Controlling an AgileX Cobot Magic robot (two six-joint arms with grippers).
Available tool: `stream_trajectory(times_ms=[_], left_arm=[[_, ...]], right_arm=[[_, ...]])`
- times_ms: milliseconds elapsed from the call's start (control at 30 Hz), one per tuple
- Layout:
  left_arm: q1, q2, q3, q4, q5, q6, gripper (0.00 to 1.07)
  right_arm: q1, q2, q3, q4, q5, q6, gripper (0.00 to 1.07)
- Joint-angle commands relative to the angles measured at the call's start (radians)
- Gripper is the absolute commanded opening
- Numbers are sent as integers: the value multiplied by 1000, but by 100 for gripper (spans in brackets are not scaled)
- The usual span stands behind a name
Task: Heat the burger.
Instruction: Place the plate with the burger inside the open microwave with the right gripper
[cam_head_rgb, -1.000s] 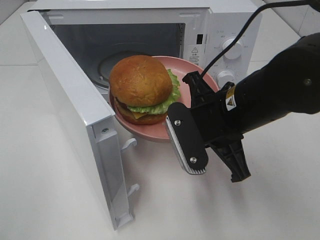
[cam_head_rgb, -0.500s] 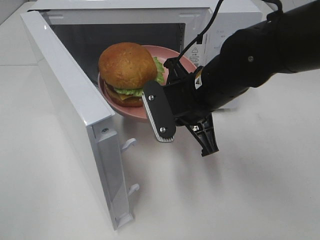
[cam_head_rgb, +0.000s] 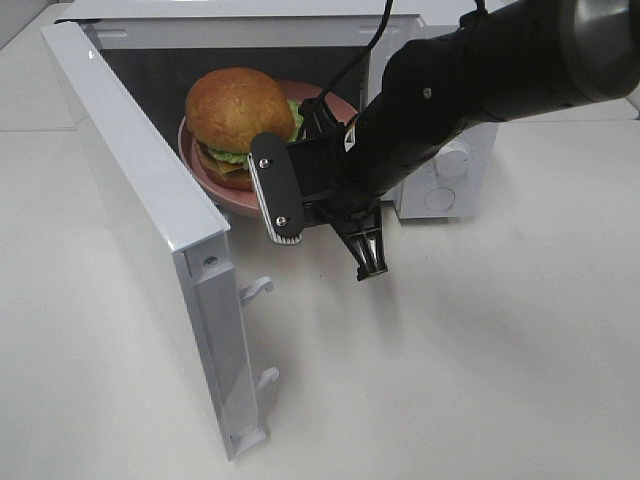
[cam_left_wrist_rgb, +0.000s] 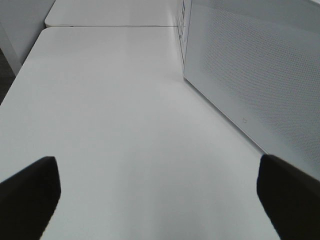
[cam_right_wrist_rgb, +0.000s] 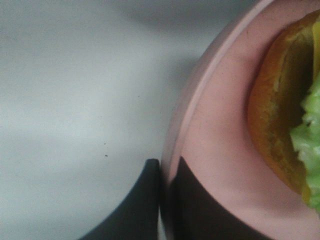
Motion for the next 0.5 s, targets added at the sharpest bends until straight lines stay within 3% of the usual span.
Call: stream_trajectory(times_ms=[33,500], left_arm=[[1,-14,2,0,2,-4,101],[1,-14,2,0,2,-4,101]], right_arm=[[-8,10,-45,10,-37,-3,0],[-8,125,-197,-34,22,100,0]])
